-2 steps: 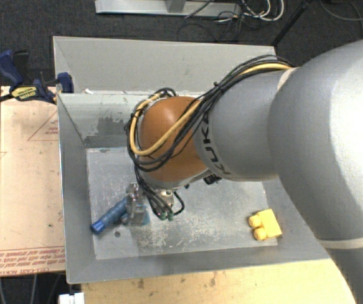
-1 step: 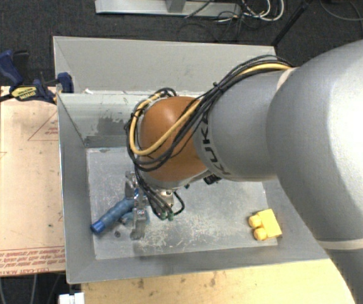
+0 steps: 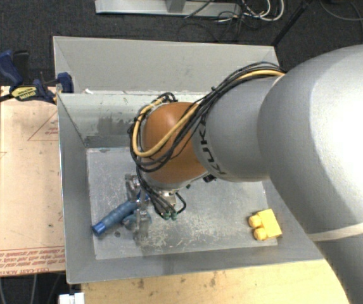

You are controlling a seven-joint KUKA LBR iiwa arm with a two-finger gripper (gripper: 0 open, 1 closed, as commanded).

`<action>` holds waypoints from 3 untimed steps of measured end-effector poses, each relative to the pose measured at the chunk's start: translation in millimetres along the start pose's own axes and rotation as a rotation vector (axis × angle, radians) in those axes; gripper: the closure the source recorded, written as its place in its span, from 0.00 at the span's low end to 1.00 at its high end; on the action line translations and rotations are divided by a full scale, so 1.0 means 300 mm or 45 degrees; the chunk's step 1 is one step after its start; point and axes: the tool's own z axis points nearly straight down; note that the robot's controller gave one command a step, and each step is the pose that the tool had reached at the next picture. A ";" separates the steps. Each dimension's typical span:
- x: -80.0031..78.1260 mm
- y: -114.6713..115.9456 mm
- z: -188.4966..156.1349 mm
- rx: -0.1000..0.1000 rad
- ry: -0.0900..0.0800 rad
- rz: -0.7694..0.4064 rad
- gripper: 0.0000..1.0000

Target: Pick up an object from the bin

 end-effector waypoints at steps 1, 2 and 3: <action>0.000 -0.002 -0.005 0.001 0.002 0.001 1.00; 0.003 0.037 -0.667 0.001 -0.008 -0.034 1.00; 0.008 0.036 -0.651 0.003 0.003 -0.033 0.00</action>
Offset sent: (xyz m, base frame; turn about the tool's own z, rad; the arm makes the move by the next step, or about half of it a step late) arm 0.0000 0.0000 0.0000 0.0000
